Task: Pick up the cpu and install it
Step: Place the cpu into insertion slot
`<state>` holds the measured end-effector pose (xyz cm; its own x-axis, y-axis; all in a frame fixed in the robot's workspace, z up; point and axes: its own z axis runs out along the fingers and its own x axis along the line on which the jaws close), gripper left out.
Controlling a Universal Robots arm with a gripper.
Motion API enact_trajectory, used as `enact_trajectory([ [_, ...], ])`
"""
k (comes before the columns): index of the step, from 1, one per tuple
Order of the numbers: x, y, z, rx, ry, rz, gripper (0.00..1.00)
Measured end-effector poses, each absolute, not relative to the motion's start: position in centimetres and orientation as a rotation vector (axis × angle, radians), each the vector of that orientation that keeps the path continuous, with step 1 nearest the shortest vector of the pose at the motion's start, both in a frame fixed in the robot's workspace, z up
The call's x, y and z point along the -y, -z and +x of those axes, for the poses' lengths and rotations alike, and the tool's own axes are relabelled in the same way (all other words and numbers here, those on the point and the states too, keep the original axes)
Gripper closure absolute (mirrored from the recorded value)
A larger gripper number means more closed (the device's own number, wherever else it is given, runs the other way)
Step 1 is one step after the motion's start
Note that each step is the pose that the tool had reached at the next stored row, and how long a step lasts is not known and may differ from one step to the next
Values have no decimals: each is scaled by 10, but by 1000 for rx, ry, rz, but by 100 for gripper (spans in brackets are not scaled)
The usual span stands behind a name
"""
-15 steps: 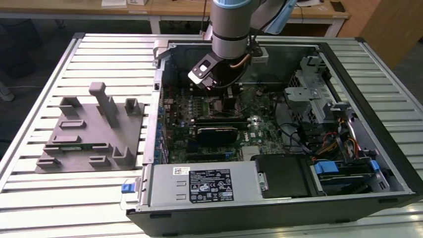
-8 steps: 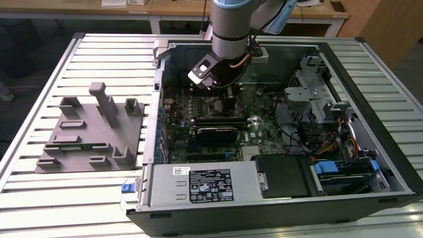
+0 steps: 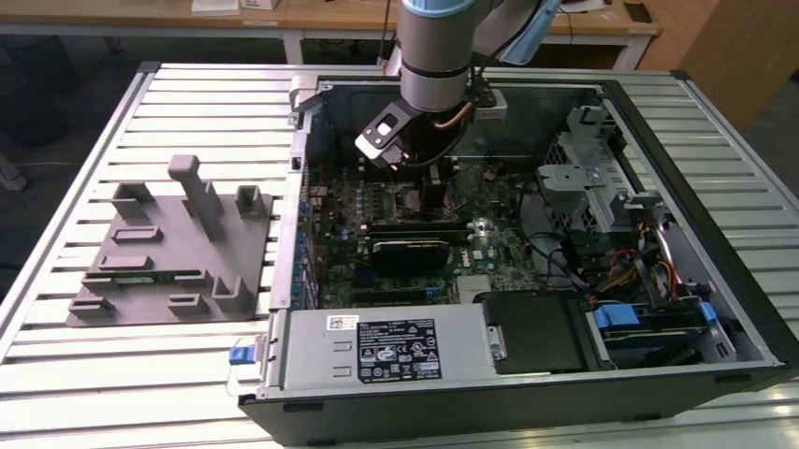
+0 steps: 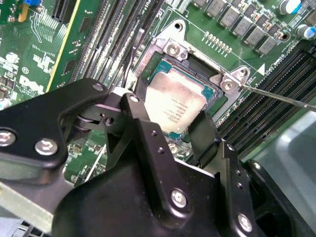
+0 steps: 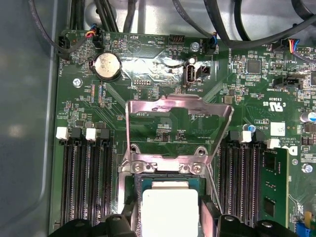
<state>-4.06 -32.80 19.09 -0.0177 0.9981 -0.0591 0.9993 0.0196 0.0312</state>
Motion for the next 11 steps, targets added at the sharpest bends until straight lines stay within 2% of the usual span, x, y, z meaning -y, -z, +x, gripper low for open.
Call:
enact_trajectory([
  [11, 328, -193, -41, -2212, -6, 2173, 39],
])
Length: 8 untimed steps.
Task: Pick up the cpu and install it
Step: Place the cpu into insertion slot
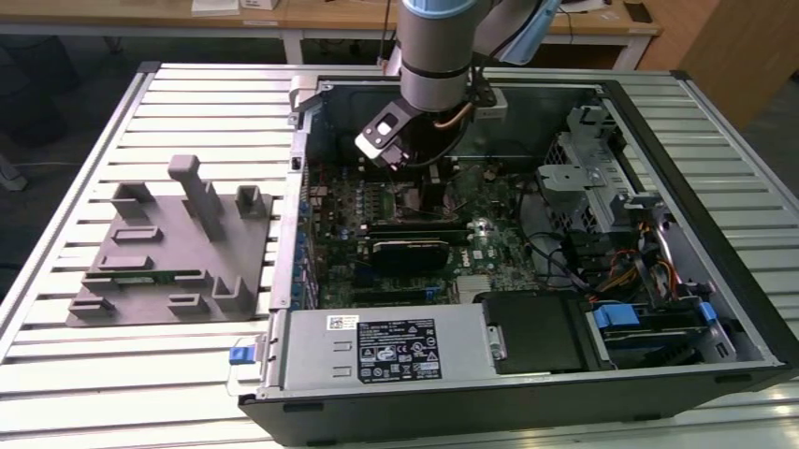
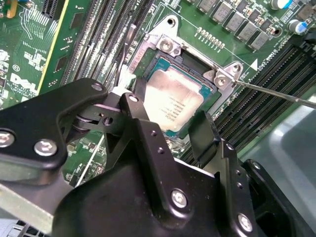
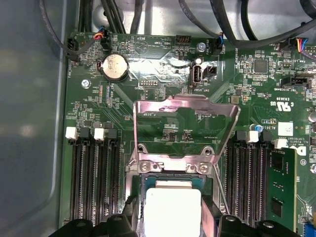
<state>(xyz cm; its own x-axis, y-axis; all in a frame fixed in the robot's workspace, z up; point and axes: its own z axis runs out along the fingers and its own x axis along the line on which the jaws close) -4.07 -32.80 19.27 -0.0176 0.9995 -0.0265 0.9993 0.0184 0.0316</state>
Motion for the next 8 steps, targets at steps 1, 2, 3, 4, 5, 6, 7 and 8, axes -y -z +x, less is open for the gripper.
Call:
enact_trajectory([
  [1, 328, -193, -41, -2213, -8, 2173, 39],
  [2, 328, -194, -41, -2213, -9, 2174, 39],
  [3, 328, -194, -41, -2214, -11, 2175, 39],
  [4, 328, -195, -41, -2215, -12, 2175, 39],
  [5, 328, -195, -41, -2215, -13, 2175, 39],
  [6, 328, -195, -41, -2215, -13, 2175, 39],
  [7, 328, -195, -41, -2215, -13, 2175, 39],
  [8, 328, -195, -41, -2215, -13, 2176, 39],
])
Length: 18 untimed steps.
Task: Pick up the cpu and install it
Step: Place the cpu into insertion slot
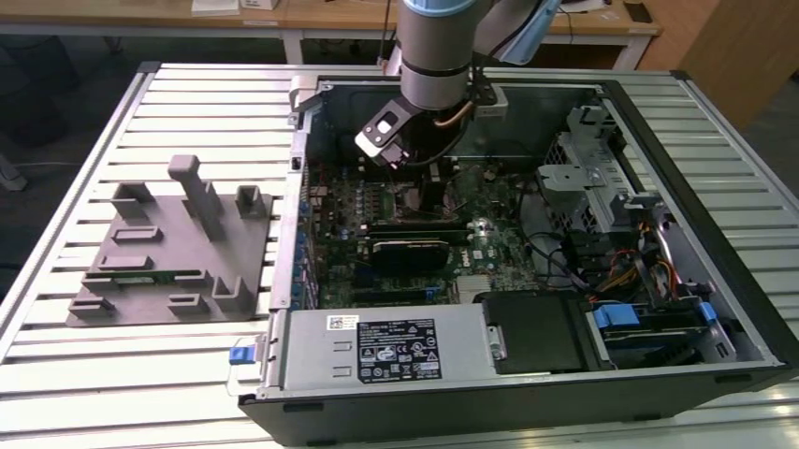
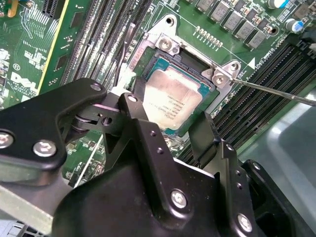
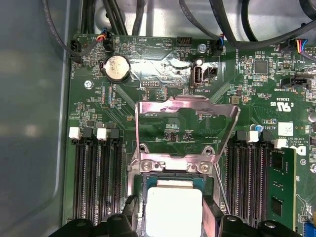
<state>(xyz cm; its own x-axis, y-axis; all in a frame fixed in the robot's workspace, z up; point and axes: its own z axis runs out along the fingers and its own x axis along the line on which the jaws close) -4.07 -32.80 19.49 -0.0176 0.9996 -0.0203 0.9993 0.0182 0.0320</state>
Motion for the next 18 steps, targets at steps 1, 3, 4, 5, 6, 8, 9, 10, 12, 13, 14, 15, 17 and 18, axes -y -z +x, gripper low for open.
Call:
enact_trajectory([
  [1, 328, -195, -41, -2215, -13, 2176, 39],
  [3, 329, -195, -41, -2215, -13, 2175, 39],
  [4, 330, -195, -41, -2215, -13, 2176, 39],
  [5, 330, -195, -41, -2215, -13, 2175, 39],
  [6, 331, -195, -41, -2215, -13, 2176, 39],
  [8, 331, -195, -41, -2215, -13, 2176, 39],
  [9, 331, -195, -41, -2215, -14, 2176, 39],
  [10, 331, -195, -41, -2216, -15, 2176, 39],
  [12, 331, -197, -41, -2216, -15, 2177, 39],
  [13, 331, -198, -41, -2216, -16, 2177, 39],
  [14, 331, -199, -41, -2216, -16, 2177, 39],
  [15, 331, -200, -41, -2216, -16, 2177, 39],
  [17, 331, -203, -41, -2216, -16, 2177, 39],
  [18, 331, -204, -41, -2216, -16, 2177, 39],
])
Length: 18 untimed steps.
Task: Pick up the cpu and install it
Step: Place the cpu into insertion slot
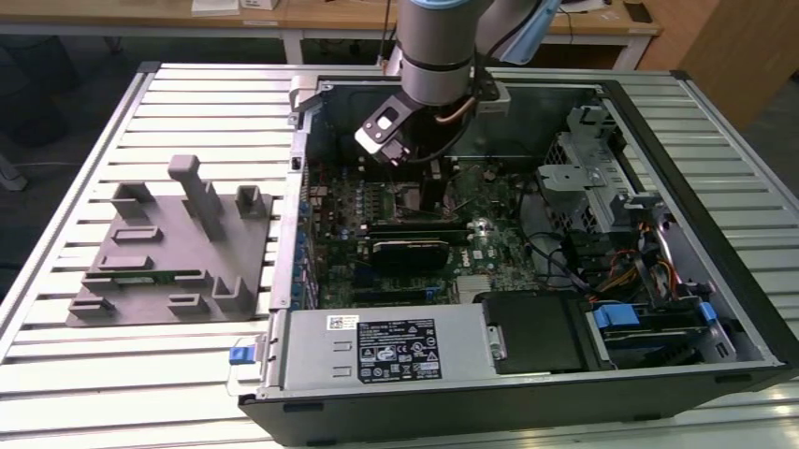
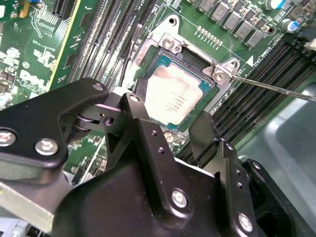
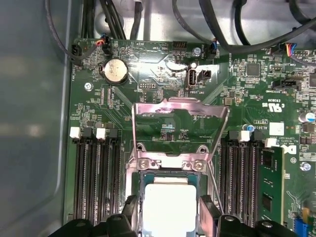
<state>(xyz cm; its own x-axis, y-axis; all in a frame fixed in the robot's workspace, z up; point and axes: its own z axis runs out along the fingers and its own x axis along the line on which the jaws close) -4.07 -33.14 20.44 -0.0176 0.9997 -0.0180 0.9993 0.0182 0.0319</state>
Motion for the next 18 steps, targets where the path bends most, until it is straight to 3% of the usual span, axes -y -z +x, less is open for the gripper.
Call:
enact_trajectory([
  [10, 331, -208, -41, -2216, -16, 2177, 41],
  [13, 331, -208, -41, -2216, -16, 2177, 58],
  [16, 331, -208, -41, -2216, -16, 2177, 64],
  [18, 331, -208, -41, -2216, -16, 2177, 76],
])
